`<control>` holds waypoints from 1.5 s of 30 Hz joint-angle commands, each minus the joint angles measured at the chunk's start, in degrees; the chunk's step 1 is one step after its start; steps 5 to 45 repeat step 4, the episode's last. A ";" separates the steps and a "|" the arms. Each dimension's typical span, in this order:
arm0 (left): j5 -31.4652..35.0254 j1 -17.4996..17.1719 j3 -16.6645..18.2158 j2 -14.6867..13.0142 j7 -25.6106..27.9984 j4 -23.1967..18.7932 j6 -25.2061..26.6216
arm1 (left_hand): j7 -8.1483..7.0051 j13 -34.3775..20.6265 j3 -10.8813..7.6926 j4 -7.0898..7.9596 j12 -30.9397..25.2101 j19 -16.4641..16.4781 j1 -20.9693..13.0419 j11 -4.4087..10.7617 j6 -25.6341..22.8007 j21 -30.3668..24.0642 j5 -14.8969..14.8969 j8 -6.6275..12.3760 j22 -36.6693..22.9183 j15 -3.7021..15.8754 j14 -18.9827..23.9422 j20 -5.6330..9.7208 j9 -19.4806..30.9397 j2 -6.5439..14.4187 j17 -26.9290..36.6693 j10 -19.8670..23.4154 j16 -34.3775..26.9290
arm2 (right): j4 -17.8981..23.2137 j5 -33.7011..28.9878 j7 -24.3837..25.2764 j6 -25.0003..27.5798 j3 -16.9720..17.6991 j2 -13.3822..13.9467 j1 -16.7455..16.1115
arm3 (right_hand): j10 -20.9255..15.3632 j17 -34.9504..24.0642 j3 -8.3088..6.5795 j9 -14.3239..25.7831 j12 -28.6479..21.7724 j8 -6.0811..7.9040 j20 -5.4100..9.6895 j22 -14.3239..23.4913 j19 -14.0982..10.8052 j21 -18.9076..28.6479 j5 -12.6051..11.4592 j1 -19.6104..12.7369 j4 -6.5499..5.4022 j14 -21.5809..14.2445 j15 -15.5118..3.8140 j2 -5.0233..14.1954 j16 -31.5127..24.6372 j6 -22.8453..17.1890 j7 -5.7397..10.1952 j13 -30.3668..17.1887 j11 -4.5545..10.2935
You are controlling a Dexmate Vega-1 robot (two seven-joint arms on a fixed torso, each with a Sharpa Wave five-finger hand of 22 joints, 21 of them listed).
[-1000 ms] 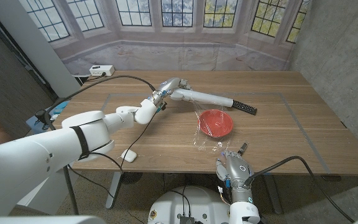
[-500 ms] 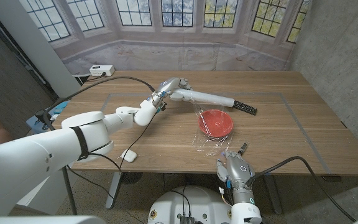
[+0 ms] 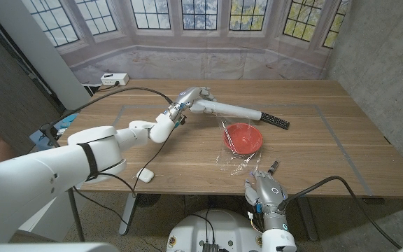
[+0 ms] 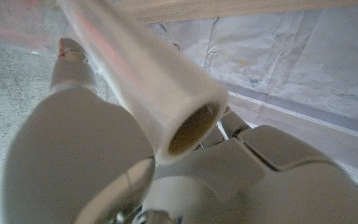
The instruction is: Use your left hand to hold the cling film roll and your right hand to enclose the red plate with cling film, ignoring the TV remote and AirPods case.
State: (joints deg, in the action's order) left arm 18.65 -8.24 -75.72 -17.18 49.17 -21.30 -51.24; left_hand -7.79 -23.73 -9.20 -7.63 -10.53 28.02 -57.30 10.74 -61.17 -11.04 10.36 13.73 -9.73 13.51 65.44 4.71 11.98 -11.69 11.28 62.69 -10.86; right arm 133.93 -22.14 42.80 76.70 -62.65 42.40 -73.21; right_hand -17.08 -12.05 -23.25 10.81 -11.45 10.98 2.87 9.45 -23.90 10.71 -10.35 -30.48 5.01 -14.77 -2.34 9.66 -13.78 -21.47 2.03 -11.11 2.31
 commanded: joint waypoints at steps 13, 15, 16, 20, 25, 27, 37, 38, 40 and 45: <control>-1.48 -0.73 1.00 -1.38 -2.75 -0.04 -1.34 | -0.55 4.36 1.48 1.43 0.89 -1.35 -11.14 -0.46 11.37 -0.04 -0.20 -3.45 -0.33 -4.16 -20.11 -1.88 -0.24 15.30 -1.88 -14.68 1.63 | 0.47 -0.57 -0.95 2.24 -1.50 0.34 2.33 | 1.36 0.13 0.28 0.20 0.42 -0.62 0.80 0.12 -0.94 0.29 0.39 -0.24 0.84 1.14 -2.32 -0.80 0.80 1.55 -0.81 -0.13 -0.49; -1.48 -0.73 1.00 -1.38 -2.75 -0.04 -1.34 | -0.55 4.36 1.48 1.43 0.89 -1.35 -11.14 -0.46 11.37 -0.04 -0.20 -3.45 -0.33 -4.16 -20.11 -1.88 -0.24 15.30 -1.88 -14.68 1.63 | 0.47 -0.57 -0.95 2.24 -1.50 0.34 2.33 | 1.36 0.13 0.28 0.20 0.42 -0.62 0.80 0.12 -0.94 0.29 0.39 -0.24 0.84 1.14 -2.32 -0.80 0.80 1.55 -0.81 -0.13 -0.49; -1.48 -0.73 1.00 -1.38 -2.75 -0.04 -1.34 | -0.55 4.36 1.48 1.43 0.89 -1.35 -11.14 -0.46 11.37 -0.04 -0.20 -3.45 -0.33 -4.16 -20.11 -1.88 -0.24 15.30 -1.88 -14.68 1.63 | 0.47 -0.57 -0.95 2.24 -1.50 0.34 2.33 | 1.36 0.13 0.28 0.20 0.42 -0.62 0.80 0.12 -0.94 0.29 0.39 -0.24 0.84 1.14 -2.32 -0.80 0.80 1.55 -0.81 -0.13 -0.49; -1.48 -0.73 1.00 -1.38 -2.75 -0.04 -1.34 | -0.55 4.36 1.48 1.43 0.89 -1.35 -11.14 -0.46 11.37 -0.04 -0.20 -3.45 -0.33 -4.16 -20.11 -1.88 -0.24 15.30 -1.88 -14.68 1.63 | 0.47 -0.57 -0.95 2.24 -1.50 0.34 2.33 | 1.36 0.13 0.28 0.20 0.42 -0.62 0.80 0.12 -0.94 0.29 0.39 -0.24 0.84 1.14 -2.32 -0.80 0.80 1.55 -0.81 -0.13 -0.49; -1.48 -0.73 1.00 -1.38 -2.75 -0.04 -1.34 | -0.55 4.36 1.48 1.43 0.89 -1.35 -11.14 -0.46 11.37 -0.04 -0.20 -3.45 -0.33 -4.16 -20.11 -1.88 -0.24 15.30 -1.88 -14.68 1.63 | 0.47 -0.57 -0.95 2.24 -1.50 0.34 2.33 | 1.36 0.13 0.28 0.20 0.42 -0.62 0.80 0.12 -0.94 0.29 0.39 -0.24 0.84 1.14 -2.32 -0.80 0.80 1.55 -0.81 -0.13 -0.49; -1.48 -0.73 1.00 -1.38 -2.75 -0.04 -1.34 | -0.55 4.36 1.48 1.43 0.89 -1.35 -11.14 -0.46 11.37 -0.04 -0.20 -3.45 -0.33 -4.16 -20.11 -1.88 -0.24 15.30 -1.88 -14.68 1.63 | 0.47 -0.57 -0.95 2.24 -1.50 0.34 2.33 | 1.36 0.13 0.28 0.20 0.42 -0.62 0.80 0.12 -0.94 0.29 0.39 -0.24 0.84 1.14 -2.32 -0.80 0.80 1.55 -0.81 -0.13 -0.49; -1.48 -0.73 1.00 -1.38 -2.75 -0.04 -1.34 | -0.55 4.36 1.48 1.43 0.89 -1.35 -11.14 -0.46 11.37 -0.04 -0.20 -3.45 -0.33 -4.16 -20.11 -1.88 -0.24 15.30 -1.88 -14.68 1.63 | 0.47 -0.57 -0.95 2.24 -1.50 0.34 2.33 | 1.36 0.13 0.28 0.20 0.42 -0.62 0.80 0.12 -0.94 0.29 0.39 -0.24 0.84 1.14 -2.32 -0.80 0.80 1.55 -0.81 -0.13 -0.49; -1.48 -0.73 1.00 -1.38 -2.75 -0.04 -1.34 | -0.55 4.36 1.48 1.43 0.89 -1.35 -11.14 -0.46 11.37 -0.04 -0.20 -3.45 -0.33 -4.16 -20.11 -1.88 -0.24 15.30 -1.88 -14.68 1.63 | 0.47 -0.57 -0.95 2.24 -1.50 0.34 2.33 | 1.36 0.13 0.28 0.20 0.42 -0.62 0.80 0.12 -0.94 0.29 0.39 -0.24 0.84 1.14 -2.32 -0.80 0.80 1.55 -0.81 -0.13 -0.49; -1.48 -0.73 1.00 -1.38 -2.75 -0.04 -1.34 | -0.55 4.36 1.48 1.43 0.89 -1.35 -11.14 -0.46 11.37 -0.04 -0.20 -3.45 -0.33 -4.16 -20.11 -1.88 -0.24 15.30 -1.88 -14.68 1.63 | 0.47 -0.57 -0.95 2.24 -1.50 0.34 2.33 | 1.36 0.13 0.28 0.20 0.42 -0.62 0.80 0.12 -0.94 0.29 0.39 -0.24 0.84 1.14 -2.32 -0.80 0.80 1.55 -0.81 -0.13 -0.49; -1.48 -0.73 1.00 -1.38 -2.75 -0.04 -1.34 | -0.55 4.36 1.48 1.43 0.89 -1.35 -11.14 -0.46 11.37 -0.04 -0.20 -3.45 -0.33 -4.16 -20.11 -1.88 -0.24 15.30 -1.88 -14.68 1.63 | 0.47 -0.57 -0.95 2.24 -1.50 0.34 2.33 | 1.36 0.13 0.28 0.20 0.42 -0.62 0.80 0.12 -0.94 0.29 0.39 -0.24 0.84 1.14 -2.32 -0.80 0.80 1.55 -0.81 -0.13 -0.49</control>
